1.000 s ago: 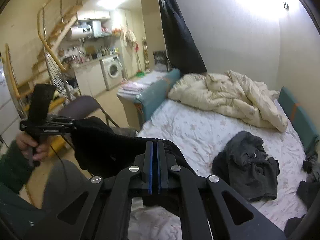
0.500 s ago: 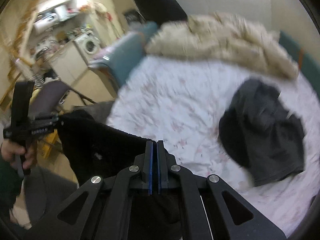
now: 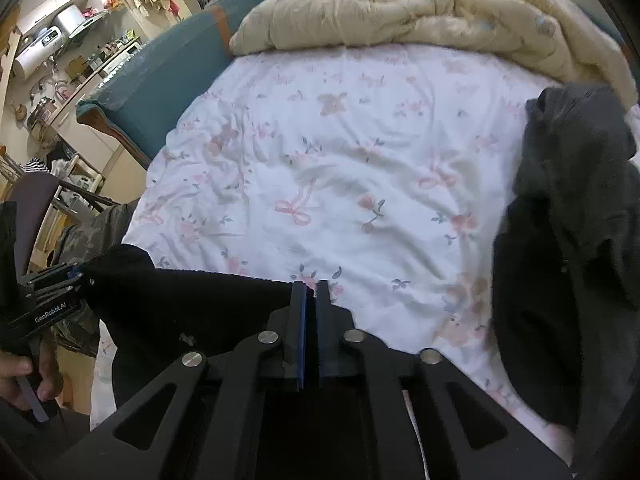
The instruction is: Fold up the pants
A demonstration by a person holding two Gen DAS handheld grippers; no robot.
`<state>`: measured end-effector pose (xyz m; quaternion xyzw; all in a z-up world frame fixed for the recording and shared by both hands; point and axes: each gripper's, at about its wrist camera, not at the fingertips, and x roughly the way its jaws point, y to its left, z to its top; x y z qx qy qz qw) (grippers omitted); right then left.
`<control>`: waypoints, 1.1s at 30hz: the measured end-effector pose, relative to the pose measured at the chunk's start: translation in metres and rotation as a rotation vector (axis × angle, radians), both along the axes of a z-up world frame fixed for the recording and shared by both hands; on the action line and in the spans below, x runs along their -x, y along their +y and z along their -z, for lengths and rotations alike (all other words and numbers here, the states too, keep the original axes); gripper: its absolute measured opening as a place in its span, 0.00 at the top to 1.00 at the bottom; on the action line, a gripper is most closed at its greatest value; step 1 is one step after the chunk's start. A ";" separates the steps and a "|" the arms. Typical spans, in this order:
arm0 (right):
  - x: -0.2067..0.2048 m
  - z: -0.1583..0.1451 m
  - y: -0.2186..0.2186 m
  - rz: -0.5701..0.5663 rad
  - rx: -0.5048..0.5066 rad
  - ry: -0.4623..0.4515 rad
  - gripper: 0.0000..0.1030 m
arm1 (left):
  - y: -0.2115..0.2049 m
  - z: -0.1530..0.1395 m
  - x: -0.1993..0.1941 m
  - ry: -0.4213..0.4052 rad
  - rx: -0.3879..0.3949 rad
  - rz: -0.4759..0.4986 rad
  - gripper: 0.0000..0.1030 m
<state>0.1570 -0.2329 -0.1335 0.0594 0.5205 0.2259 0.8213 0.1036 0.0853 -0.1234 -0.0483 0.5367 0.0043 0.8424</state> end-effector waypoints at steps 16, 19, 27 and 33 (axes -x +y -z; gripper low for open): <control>0.021 0.060 -0.014 -0.135 0.108 0.159 0.41 | 0.059 0.024 0.014 0.085 0.015 -0.206 0.22; 0.019 0.074 0.003 -0.172 0.133 0.167 0.39 | 0.065 0.027 0.014 0.097 0.011 -0.225 0.22; 0.000 0.047 0.006 -0.186 0.183 0.028 0.87 | 0.072 0.031 0.013 0.114 0.020 -0.251 0.22; -0.054 0.047 -0.048 0.076 0.235 0.040 0.80 | 0.071 0.035 0.011 0.129 0.021 -0.250 0.22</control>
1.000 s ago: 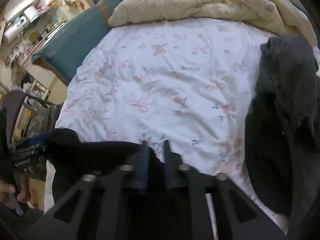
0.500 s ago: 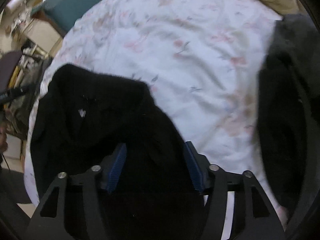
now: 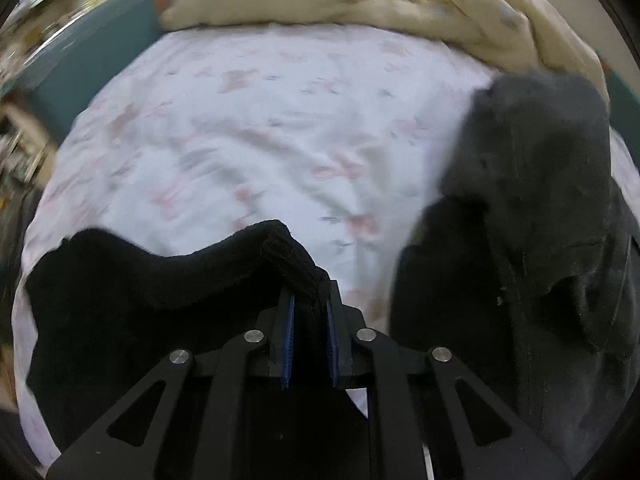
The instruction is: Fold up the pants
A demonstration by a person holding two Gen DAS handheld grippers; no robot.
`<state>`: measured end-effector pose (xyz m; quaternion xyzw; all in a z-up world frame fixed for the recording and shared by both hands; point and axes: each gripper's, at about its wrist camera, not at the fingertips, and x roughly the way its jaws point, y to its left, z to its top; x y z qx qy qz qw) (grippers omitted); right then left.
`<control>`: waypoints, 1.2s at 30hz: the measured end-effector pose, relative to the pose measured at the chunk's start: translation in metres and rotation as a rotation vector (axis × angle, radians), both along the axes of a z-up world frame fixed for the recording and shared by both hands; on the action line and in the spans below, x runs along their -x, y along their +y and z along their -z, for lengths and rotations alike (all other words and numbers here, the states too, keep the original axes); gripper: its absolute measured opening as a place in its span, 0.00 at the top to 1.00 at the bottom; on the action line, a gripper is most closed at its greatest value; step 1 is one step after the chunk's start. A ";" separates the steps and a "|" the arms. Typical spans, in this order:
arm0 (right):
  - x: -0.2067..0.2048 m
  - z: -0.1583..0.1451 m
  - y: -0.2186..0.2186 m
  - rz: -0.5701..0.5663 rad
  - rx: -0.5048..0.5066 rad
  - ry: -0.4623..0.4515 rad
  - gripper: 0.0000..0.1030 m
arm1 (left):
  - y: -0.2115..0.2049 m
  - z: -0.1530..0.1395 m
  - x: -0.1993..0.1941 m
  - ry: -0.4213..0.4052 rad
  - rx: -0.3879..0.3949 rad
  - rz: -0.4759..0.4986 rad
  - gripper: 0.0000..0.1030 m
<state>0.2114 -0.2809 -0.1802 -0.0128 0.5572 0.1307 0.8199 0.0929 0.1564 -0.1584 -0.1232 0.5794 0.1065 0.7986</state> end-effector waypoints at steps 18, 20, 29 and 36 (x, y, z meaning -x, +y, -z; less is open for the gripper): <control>0.161 -0.035 -0.066 0.150 -0.222 0.188 0.42 | -0.033 0.039 0.090 0.237 0.134 0.184 0.26; 0.177 -0.030 -0.071 0.167 -0.213 0.200 0.42 | -0.045 0.048 0.097 0.256 0.117 0.218 0.75; 0.214 -0.022 -0.110 0.311 -0.257 0.220 0.42 | -0.038 -0.034 0.132 0.066 0.108 0.242 0.99; 0.218 -0.011 -0.125 0.341 -0.248 0.255 0.41 | 0.035 -0.065 0.171 0.045 -0.053 0.039 0.99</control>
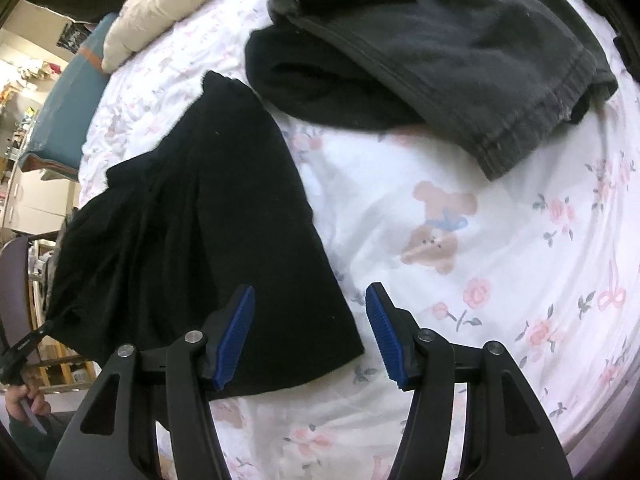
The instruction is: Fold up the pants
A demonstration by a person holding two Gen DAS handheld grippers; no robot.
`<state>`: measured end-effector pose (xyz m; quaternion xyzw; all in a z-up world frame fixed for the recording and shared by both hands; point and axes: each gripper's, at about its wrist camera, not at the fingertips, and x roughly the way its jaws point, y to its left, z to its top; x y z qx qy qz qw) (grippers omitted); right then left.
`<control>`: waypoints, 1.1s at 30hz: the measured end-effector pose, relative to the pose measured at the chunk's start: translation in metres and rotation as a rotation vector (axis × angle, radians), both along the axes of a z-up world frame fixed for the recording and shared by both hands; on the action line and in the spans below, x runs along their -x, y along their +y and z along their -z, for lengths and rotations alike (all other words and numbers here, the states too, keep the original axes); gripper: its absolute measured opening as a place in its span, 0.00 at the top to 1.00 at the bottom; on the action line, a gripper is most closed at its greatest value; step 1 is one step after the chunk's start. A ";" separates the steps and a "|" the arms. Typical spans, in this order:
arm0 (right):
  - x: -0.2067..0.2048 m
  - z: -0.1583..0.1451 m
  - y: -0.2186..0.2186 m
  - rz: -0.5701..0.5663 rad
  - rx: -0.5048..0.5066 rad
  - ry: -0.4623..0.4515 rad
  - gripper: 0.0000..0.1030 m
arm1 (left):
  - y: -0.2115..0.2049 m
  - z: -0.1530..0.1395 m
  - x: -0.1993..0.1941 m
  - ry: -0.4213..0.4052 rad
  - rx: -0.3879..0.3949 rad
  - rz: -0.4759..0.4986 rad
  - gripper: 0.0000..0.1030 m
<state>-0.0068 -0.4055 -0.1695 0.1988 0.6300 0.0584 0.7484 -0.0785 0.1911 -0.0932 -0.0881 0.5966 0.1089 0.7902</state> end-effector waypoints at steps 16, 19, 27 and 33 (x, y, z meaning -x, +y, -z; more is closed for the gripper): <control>0.009 -0.008 -0.019 -0.040 0.141 0.012 1.00 | 0.018 0.003 -0.011 -0.071 -0.075 -0.073 0.99; 0.007 -0.002 -0.048 0.075 0.190 0.043 0.99 | 0.020 0.006 -0.019 -0.071 -0.090 -0.080 0.98; -0.004 0.009 -0.029 -0.040 0.562 0.044 0.99 | 0.024 -0.003 -0.022 -0.121 -0.180 -0.121 0.96; 0.003 -0.012 -0.028 -0.021 0.451 0.024 0.47 | 0.017 0.001 -0.019 -0.091 -0.138 -0.114 0.87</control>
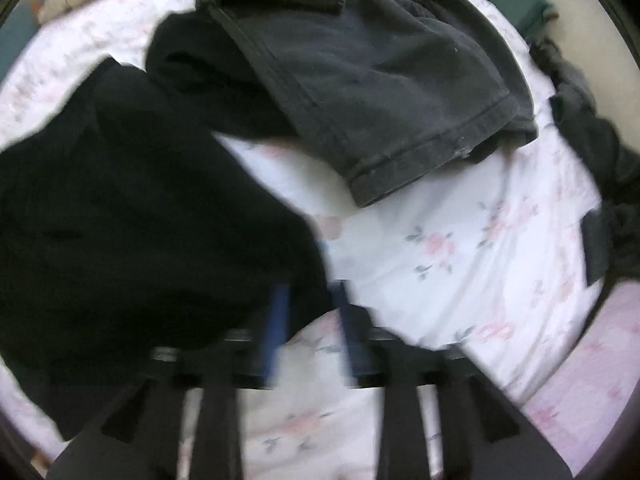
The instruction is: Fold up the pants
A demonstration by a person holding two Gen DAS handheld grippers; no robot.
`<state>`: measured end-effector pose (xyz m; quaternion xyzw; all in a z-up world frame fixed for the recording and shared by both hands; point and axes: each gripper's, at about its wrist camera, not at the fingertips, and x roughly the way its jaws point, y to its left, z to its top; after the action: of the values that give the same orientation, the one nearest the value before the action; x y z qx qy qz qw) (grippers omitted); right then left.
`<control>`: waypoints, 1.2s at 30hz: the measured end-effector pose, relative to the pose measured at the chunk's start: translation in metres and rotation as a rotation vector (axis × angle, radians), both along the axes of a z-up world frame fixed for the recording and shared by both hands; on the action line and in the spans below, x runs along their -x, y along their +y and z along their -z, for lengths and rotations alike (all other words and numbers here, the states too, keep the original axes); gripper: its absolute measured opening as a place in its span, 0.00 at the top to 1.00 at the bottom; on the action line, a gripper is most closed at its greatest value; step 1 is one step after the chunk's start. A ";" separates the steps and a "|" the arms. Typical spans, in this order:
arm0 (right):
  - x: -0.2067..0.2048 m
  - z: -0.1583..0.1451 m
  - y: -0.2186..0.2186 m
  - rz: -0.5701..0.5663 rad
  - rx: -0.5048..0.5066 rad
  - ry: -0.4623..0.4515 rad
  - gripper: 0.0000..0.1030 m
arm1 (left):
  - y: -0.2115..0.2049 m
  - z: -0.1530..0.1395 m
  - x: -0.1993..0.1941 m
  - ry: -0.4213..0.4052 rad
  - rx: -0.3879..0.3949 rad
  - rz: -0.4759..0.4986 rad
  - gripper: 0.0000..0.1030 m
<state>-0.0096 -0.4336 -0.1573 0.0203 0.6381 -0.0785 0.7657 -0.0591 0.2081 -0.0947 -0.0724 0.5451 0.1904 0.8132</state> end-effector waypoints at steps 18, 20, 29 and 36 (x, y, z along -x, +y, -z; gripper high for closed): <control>0.048 0.049 0.166 -0.506 -0.167 0.244 0.38 | -0.220 0.130 0.005 0.365 -0.064 0.644 0.37; 0.056 0.047 0.165 -0.522 -0.130 0.271 0.37 | -0.215 0.129 0.007 0.390 -0.098 0.646 0.33; 0.064 -0.005 0.156 -0.520 -0.221 0.227 0.36 | -0.172 0.091 0.018 0.315 0.000 0.532 0.32; 0.042 -0.036 0.204 -0.567 -0.373 -0.048 0.35 | -0.177 0.065 -0.007 0.180 0.053 0.456 0.30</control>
<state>-0.0516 -0.2295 -0.1209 -0.0163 0.6035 0.2562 0.7549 -0.0526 0.0307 -0.1600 0.0483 0.6223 -0.0069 0.7813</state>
